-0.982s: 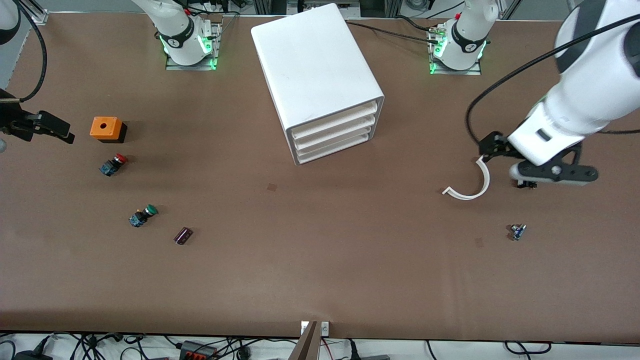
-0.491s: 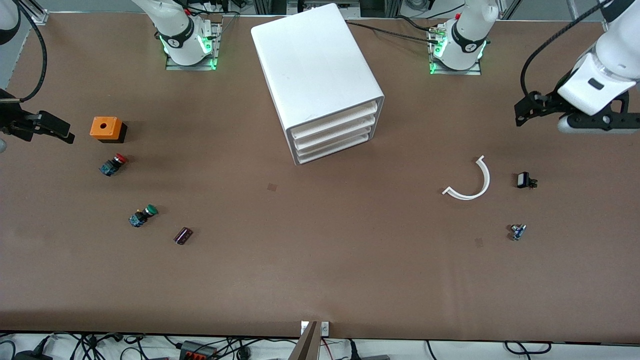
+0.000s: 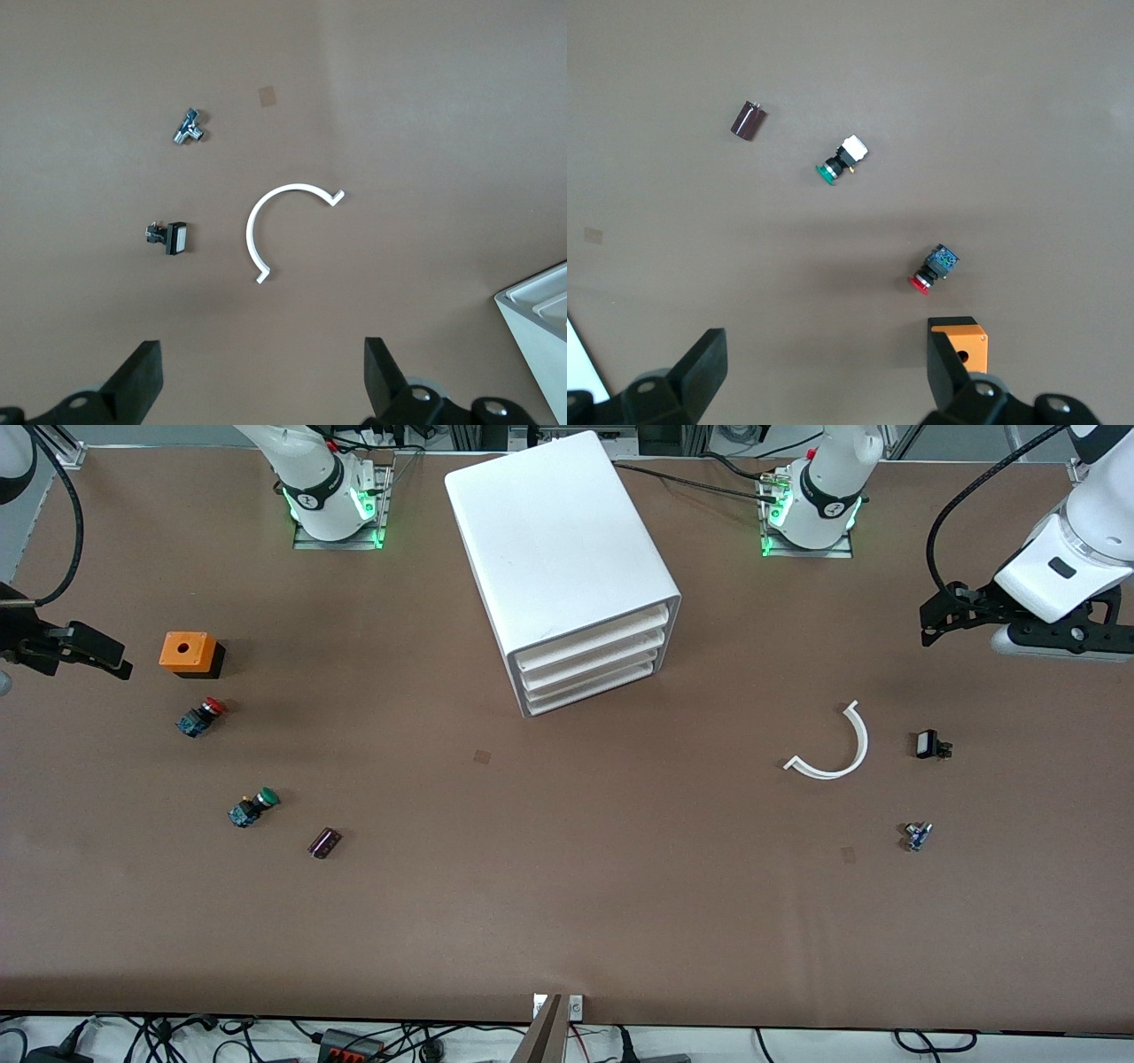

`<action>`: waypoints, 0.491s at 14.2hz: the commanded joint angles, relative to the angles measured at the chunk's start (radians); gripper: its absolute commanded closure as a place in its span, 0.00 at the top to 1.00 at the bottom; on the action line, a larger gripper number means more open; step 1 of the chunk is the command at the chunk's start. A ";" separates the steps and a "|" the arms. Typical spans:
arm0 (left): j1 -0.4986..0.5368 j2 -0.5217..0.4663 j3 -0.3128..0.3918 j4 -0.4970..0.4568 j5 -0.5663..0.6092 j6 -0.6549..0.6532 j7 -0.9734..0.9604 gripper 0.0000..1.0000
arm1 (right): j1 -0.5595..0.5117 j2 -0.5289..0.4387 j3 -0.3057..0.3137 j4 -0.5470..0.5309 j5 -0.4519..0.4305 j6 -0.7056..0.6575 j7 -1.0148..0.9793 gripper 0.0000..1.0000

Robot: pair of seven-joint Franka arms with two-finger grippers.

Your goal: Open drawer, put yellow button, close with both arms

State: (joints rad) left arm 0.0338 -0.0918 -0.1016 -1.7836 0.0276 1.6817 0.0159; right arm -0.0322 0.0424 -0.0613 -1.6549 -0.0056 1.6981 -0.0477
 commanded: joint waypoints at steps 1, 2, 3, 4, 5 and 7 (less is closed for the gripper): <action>-0.009 0.043 0.008 0.066 -0.018 -0.014 0.022 1.00 | -0.001 -0.018 0.006 -0.016 -0.007 0.003 -0.008 1.00; -0.009 0.043 0.003 0.067 -0.018 -0.014 0.022 1.00 | -0.001 -0.019 0.006 -0.016 -0.007 0.003 -0.009 1.00; -0.012 0.043 0.002 0.072 -0.018 -0.014 0.024 1.00 | -0.001 -0.019 0.008 -0.016 -0.005 0.003 -0.012 1.00; -0.015 0.046 0.000 0.081 -0.018 -0.014 0.024 1.00 | 0.005 -0.018 0.008 -0.016 -0.008 0.005 -0.012 1.00; -0.018 0.059 0.000 0.098 -0.017 -0.011 0.024 1.00 | 0.015 -0.019 0.006 -0.016 -0.010 0.005 -0.012 1.00; -0.022 0.086 -0.007 0.138 -0.017 -0.014 0.019 1.00 | 0.017 -0.026 0.006 -0.016 -0.014 0.006 -0.009 1.00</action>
State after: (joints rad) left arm 0.0164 -0.0497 -0.1047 -1.7147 0.0275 1.6822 0.0178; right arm -0.0208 0.0418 -0.0593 -1.6549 -0.0056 1.6982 -0.0482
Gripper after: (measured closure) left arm 0.000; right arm 0.000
